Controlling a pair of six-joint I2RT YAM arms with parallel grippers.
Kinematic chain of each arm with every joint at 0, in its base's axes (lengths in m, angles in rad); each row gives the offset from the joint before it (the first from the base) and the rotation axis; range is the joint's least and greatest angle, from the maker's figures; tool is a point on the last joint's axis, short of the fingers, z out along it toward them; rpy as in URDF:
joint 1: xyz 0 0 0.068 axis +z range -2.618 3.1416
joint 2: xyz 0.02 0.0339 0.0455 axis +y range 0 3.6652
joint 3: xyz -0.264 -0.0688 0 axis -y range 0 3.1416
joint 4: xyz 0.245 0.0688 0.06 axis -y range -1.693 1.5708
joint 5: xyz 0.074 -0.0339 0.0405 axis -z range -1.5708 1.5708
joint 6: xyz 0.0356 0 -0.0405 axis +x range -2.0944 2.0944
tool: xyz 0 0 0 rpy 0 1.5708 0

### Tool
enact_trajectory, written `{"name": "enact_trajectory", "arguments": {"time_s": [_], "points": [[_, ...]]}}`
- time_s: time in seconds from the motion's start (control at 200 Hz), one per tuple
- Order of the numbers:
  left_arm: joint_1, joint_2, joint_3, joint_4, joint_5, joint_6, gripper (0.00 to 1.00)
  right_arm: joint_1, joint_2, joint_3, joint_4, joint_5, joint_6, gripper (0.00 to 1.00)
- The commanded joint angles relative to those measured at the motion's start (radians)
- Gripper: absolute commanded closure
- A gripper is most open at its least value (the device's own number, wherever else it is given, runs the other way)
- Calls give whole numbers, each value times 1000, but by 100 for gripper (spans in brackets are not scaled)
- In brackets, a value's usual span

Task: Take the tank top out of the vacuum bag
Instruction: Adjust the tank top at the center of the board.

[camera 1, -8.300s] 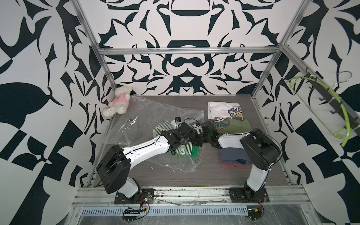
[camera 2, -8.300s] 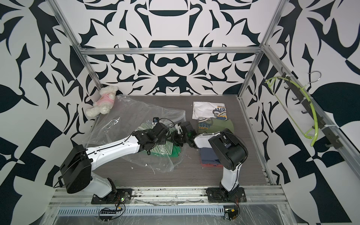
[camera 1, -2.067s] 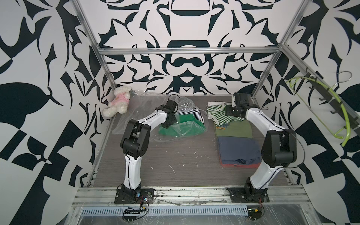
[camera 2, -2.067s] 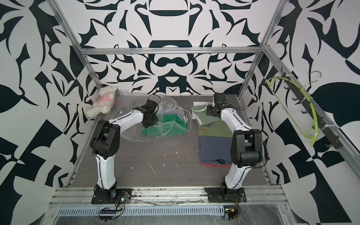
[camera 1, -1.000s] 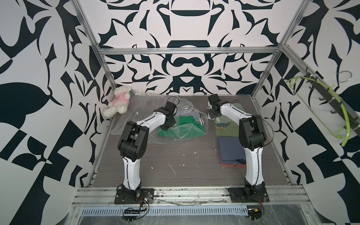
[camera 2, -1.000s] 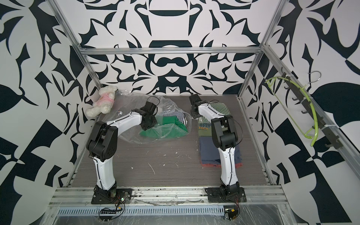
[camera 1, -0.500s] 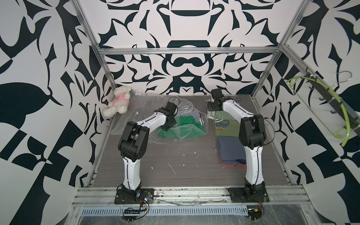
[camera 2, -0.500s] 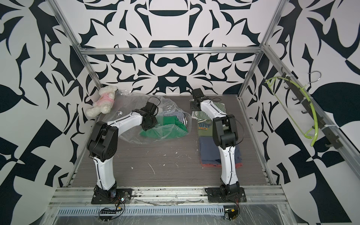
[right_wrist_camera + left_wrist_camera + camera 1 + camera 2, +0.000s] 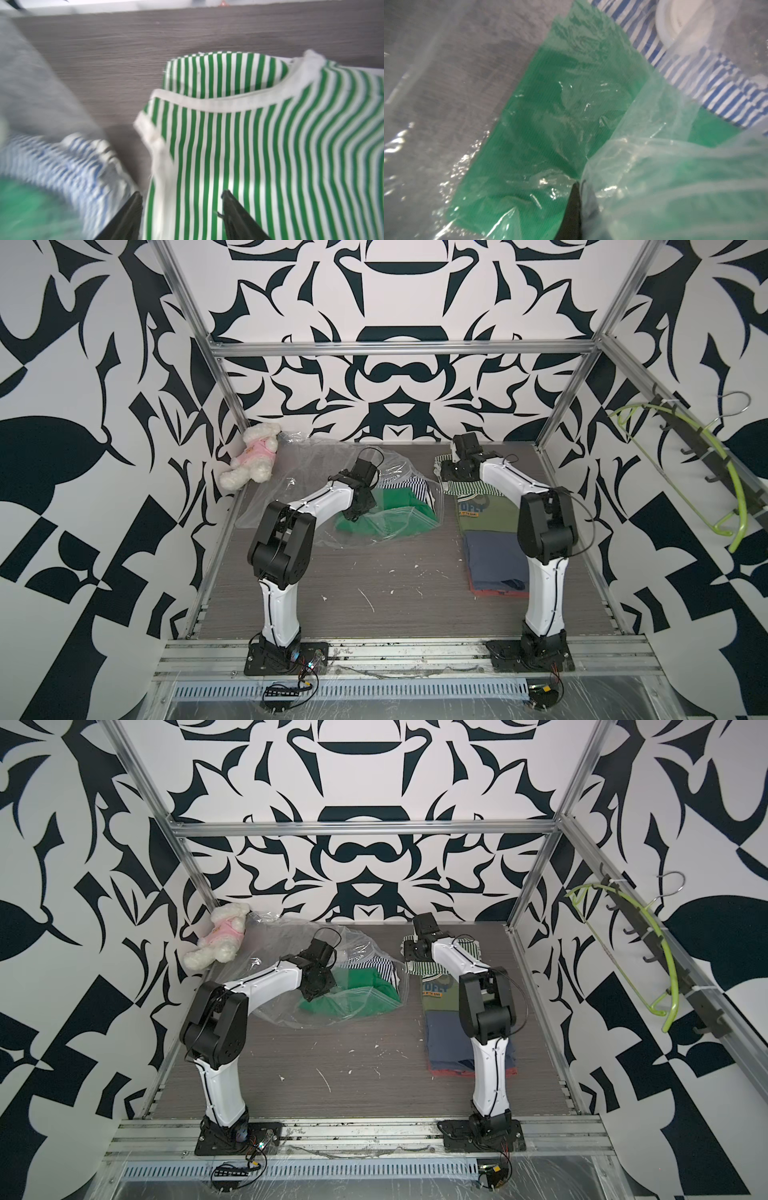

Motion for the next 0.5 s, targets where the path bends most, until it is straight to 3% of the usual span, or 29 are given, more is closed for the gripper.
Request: {"name": "enact_trajectory", "arguments": {"time_s": [0.0, 0.295, 0.495], "points": [[-11, -66, -39, -42, 15, 38, 100, 8, -175, -87, 76, -62, 21, 34], [-96, -184, -102, -137, -56, 54, 100, 125, -425, -412, 141, -223, 133, 38], [-155, -251, -142, -153, -75, 25, 100, 252, -426, -504, 157, -256, 193, 40]]}}
